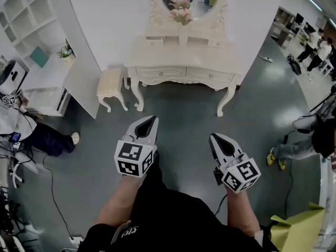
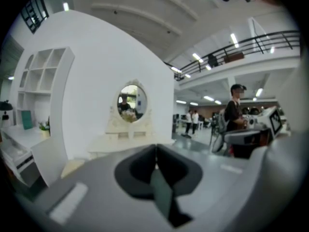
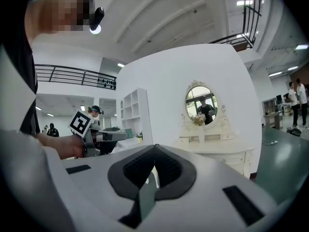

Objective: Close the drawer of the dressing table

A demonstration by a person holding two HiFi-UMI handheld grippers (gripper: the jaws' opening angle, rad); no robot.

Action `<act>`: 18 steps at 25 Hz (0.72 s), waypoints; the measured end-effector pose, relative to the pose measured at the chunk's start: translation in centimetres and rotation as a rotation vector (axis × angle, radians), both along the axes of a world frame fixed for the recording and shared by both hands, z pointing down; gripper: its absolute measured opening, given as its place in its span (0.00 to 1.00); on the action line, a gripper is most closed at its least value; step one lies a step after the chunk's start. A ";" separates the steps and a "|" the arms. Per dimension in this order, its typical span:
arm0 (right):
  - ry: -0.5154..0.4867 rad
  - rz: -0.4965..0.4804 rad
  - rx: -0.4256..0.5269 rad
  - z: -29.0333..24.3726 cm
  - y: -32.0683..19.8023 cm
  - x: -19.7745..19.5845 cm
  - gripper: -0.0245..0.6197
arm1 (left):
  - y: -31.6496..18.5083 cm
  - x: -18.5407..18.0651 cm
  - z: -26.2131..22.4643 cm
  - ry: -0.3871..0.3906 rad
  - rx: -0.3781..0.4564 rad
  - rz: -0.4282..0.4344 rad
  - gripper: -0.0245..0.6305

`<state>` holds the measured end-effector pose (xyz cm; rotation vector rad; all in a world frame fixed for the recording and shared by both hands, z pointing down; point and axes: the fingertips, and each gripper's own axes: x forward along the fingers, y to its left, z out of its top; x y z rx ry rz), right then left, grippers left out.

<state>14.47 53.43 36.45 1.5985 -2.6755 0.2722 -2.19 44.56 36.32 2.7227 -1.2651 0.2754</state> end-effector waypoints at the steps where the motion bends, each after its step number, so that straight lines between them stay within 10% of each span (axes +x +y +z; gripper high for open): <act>1: -0.012 0.005 -0.004 0.2 -0.6 0.4 0.03 | -0.5 0.3 0.3 -0.002 -0.005 0.008 0.06; 18: -0.054 0.003 -0.054 1.1 -23.7 -1.0 0.03 | -23.2 0.9 2.0 0.026 -0.038 0.078 0.06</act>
